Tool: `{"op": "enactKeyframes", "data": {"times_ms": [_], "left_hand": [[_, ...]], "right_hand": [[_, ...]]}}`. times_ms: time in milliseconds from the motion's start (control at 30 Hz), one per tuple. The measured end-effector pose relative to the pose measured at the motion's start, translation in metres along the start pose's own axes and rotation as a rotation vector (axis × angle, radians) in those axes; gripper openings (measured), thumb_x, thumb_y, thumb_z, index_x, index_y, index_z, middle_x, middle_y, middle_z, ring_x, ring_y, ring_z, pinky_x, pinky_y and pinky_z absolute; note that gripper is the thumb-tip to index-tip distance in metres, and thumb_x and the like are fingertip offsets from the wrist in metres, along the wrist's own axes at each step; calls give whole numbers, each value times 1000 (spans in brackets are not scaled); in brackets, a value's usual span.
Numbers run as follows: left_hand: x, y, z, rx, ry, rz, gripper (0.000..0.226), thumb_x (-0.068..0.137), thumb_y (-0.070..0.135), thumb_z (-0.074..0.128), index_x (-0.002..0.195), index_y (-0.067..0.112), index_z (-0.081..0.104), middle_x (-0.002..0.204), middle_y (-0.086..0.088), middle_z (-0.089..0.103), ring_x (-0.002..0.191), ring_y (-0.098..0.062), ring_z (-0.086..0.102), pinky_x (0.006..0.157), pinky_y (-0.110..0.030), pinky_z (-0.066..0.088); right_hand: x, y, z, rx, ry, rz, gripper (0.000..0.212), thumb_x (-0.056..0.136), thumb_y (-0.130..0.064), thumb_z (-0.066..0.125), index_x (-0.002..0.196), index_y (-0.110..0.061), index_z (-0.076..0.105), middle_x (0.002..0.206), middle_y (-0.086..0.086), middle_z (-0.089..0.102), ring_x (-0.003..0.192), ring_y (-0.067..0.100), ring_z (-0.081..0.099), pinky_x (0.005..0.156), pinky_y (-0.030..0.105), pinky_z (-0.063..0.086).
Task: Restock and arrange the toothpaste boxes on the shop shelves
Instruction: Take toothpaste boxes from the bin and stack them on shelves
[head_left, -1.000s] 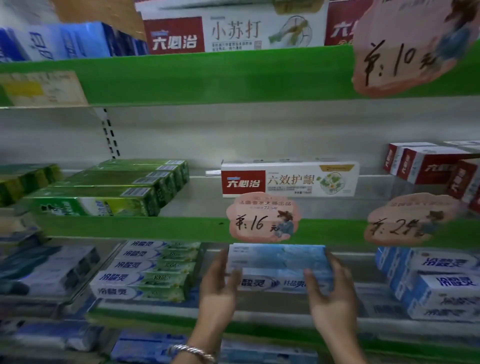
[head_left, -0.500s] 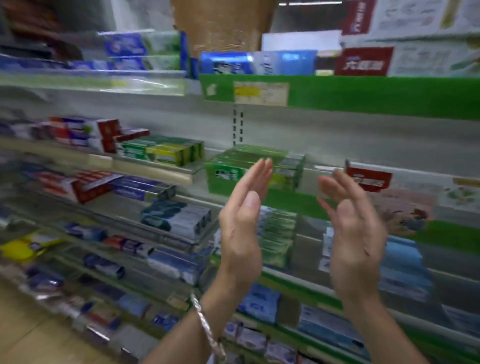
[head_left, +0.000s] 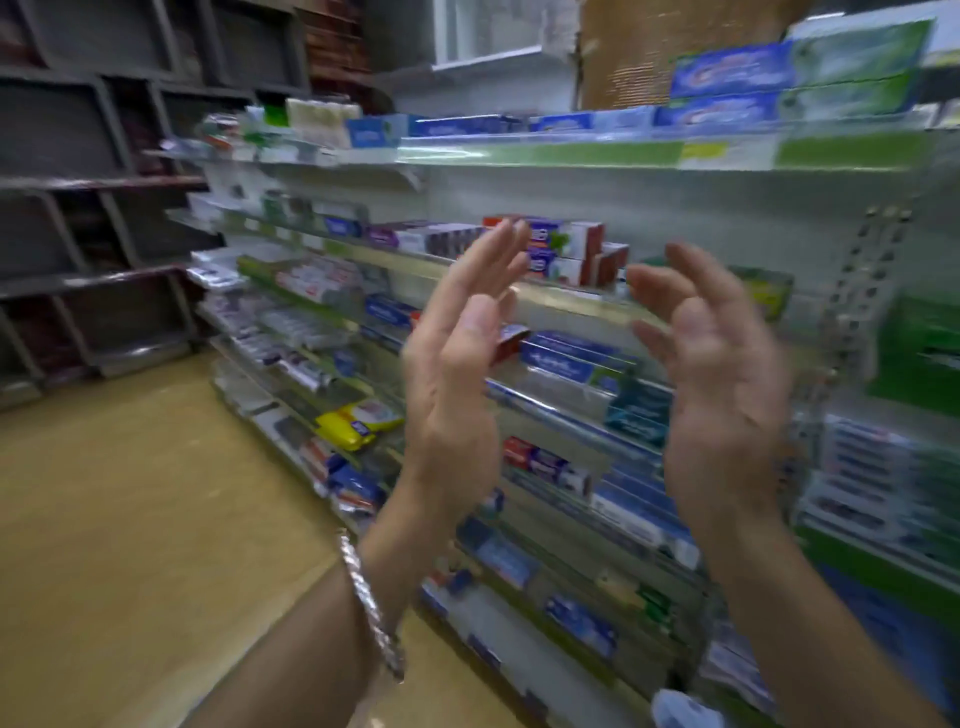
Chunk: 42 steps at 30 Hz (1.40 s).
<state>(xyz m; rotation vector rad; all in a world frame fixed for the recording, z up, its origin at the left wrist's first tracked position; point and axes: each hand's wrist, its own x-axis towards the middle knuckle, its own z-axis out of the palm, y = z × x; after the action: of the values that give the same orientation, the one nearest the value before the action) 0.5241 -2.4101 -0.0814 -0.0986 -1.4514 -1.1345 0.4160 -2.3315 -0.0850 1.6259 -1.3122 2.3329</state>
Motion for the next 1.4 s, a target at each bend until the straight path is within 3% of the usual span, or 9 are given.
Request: {"op": "enactKeyframes", "data": {"times_ms": [133,333,467,700,900,1000,1167,1267,1400], "left_hand": [[19,-8,-90,91,113,-4,49,85,39,34,126,14,47,132,-8,55,127,-26,51,103,-36,40],[49,-51,-197,177,169,1,49,84,38,35,126,17,48,131,-6,56,125,-25,53,99,-33,40],[77,-86,-268,252,155,-59,49,86,37,33,128,15,46,133,-9,54,126,-26,52,99,-34,41],[114,-123,-369,243,142,-6,48,87,31,30,130,15,44,134,-11,52,127,-31,50,101,-37,40],[113,-161,-459,208,115,-16,47,91,38,40,130,14,45,136,-12,51,128,-32,50,102,-39,40],[87,-197,-508,166,85,-35,47,88,36,36,131,17,43,135,-13,52,128,-31,50,104,-41,39],[-3,-292,-576,183,133,-71,65,84,59,51,130,13,47,136,-14,53,128,-32,49,102,-39,38],[-79,-358,-607,191,174,-94,48,88,40,44,128,15,48,133,-12,55,126,-31,51,101,-37,39],[-184,-442,-646,198,253,-112,49,84,36,32,128,19,47,132,-13,55,125,-28,53,99,-35,40]], "right_hand": [[8,36,91,33,-126,62,52,87,-40,42,133,-17,49,121,-3,61,112,3,58,85,13,48],[24,114,195,127,-155,113,47,88,-41,43,131,-24,50,119,-5,63,113,5,59,87,17,49],[38,174,265,153,-154,163,47,88,-41,43,131,-22,50,120,-3,62,115,7,58,88,19,49],[50,237,357,145,-222,150,42,89,-38,44,130,-27,50,123,-10,61,117,6,57,94,20,47],[36,287,425,80,-203,147,43,89,-38,43,129,-26,50,123,-12,61,118,6,56,96,24,47],[2,330,454,48,-177,122,46,90,-36,43,131,-17,51,123,-6,62,118,9,57,95,26,48],[-87,436,484,57,-188,160,41,89,-38,43,128,-27,51,122,-6,63,117,10,58,94,25,48],[-155,514,494,89,-224,161,39,88,-36,45,125,-27,52,119,-5,64,116,11,58,93,28,48],[-256,615,498,150,-236,179,44,88,-34,46,128,-16,51,118,-2,63,115,11,59,92,28,49]]}}
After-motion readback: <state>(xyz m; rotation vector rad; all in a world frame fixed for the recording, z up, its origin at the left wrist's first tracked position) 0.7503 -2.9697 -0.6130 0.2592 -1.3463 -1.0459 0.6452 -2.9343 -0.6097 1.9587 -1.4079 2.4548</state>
